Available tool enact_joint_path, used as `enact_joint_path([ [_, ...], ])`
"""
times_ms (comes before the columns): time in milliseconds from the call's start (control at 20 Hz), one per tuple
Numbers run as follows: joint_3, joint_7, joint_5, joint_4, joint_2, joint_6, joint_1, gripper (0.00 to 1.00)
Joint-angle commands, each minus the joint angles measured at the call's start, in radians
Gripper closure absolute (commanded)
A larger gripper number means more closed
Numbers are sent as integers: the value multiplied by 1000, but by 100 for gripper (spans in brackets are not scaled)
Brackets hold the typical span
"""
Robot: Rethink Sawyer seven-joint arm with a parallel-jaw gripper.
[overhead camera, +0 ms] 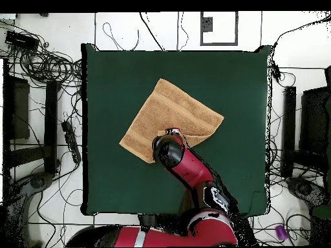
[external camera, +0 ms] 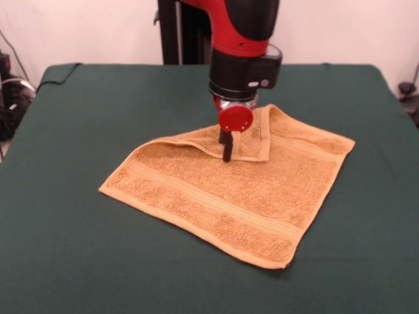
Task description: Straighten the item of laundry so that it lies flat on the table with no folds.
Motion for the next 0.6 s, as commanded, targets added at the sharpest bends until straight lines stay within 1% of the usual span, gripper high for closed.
enact_joint_path([
  [50, 106, 173, 32, -27, 107, -11, 17, 0],
  [150, 96, 173, 37, -30, 109, -6, 28, 0],
  [200, 93, 173, 35, -32, 110, -13, 31, 100],
  [450, 62, 177, 57, -41, 114, 22, 60, 100],
  [600, 58, 178, 59, -41, 113, 28, 62, 100],
])
